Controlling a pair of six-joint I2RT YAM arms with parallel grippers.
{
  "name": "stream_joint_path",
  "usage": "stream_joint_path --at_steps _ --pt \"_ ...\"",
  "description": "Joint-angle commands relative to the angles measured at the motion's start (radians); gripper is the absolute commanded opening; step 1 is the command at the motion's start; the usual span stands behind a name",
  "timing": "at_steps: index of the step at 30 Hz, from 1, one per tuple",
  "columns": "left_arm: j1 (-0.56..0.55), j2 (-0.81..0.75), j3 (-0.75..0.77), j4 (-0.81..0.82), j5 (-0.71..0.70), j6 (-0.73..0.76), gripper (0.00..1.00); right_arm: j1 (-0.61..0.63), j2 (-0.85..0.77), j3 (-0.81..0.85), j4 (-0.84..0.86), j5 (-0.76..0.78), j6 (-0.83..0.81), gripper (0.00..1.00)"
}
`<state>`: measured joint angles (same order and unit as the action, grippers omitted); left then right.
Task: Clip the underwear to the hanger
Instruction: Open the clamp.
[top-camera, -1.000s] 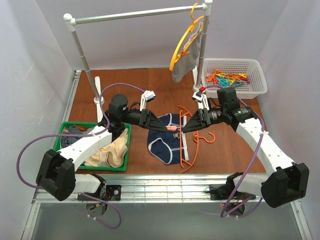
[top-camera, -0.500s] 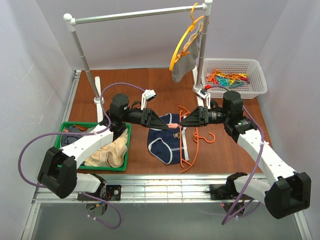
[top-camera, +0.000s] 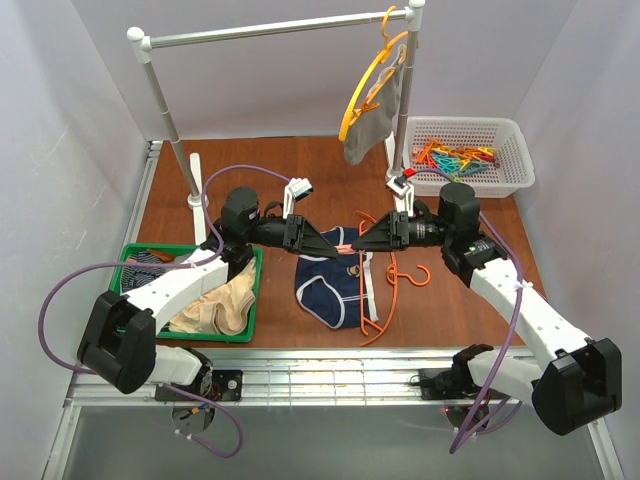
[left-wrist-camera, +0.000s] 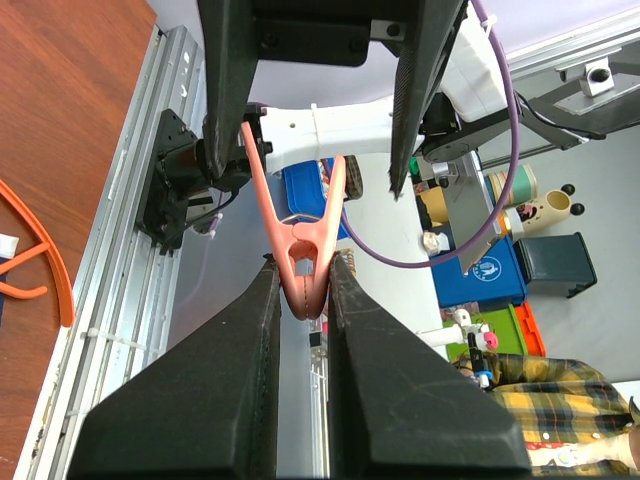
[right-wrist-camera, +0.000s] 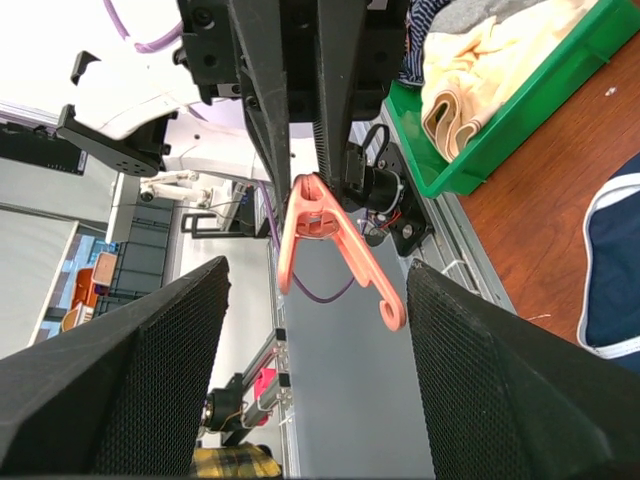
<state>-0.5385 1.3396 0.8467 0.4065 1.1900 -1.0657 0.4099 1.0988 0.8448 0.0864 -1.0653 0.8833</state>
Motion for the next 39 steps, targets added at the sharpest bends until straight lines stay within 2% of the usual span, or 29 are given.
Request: stream_joint_path --at_steps 1,6,15,19,22,23,25,26,29,32,33,39 --pt "0.003 -0.007 0.025 0.032 -0.006 -0.004 0.09 0.024 0.004 0.004 0.049 0.022 0.002 0.64" --pt "0.002 0.003 0.026 0.052 -0.003 -0.013 0.09 0.038 0.013 0.008 0.050 0.034 0.002 0.59" --pt "0.002 0.009 0.031 0.058 0.002 -0.016 0.09 0.046 0.030 0.017 0.058 0.051 -0.009 0.36" --pt "0.002 0.015 0.029 0.078 0.006 -0.025 0.13 0.047 0.030 0.016 0.064 0.053 -0.010 0.26" --pt "0.002 0.018 0.032 0.080 0.006 -0.027 0.22 0.049 0.029 0.007 0.082 0.054 -0.004 0.17" --pt "0.000 0.020 0.035 0.081 0.006 -0.027 0.30 0.049 0.029 0.004 0.087 0.053 -0.001 0.14" --pt "0.000 0.021 0.037 0.083 0.006 -0.028 0.37 0.050 0.027 0.000 0.090 0.053 0.000 0.08" --pt "-0.001 0.021 0.038 0.081 0.008 -0.028 0.45 0.049 0.027 -0.004 0.092 0.054 0.000 0.07" --pt "-0.003 0.020 0.037 0.081 0.005 -0.027 0.53 0.050 0.021 -0.012 0.093 0.064 0.000 0.02" --pt "-0.002 0.012 0.037 0.055 -0.009 -0.010 0.59 0.049 0.006 -0.026 0.090 0.093 -0.004 0.01" --pt "-0.002 0.010 0.043 0.042 -0.013 0.001 0.64 0.049 -0.003 -0.033 0.092 0.100 -0.007 0.01" --pt "0.052 0.015 0.078 -0.221 -0.062 0.177 0.72 -0.005 -0.036 -0.061 0.087 0.113 -0.023 0.01"
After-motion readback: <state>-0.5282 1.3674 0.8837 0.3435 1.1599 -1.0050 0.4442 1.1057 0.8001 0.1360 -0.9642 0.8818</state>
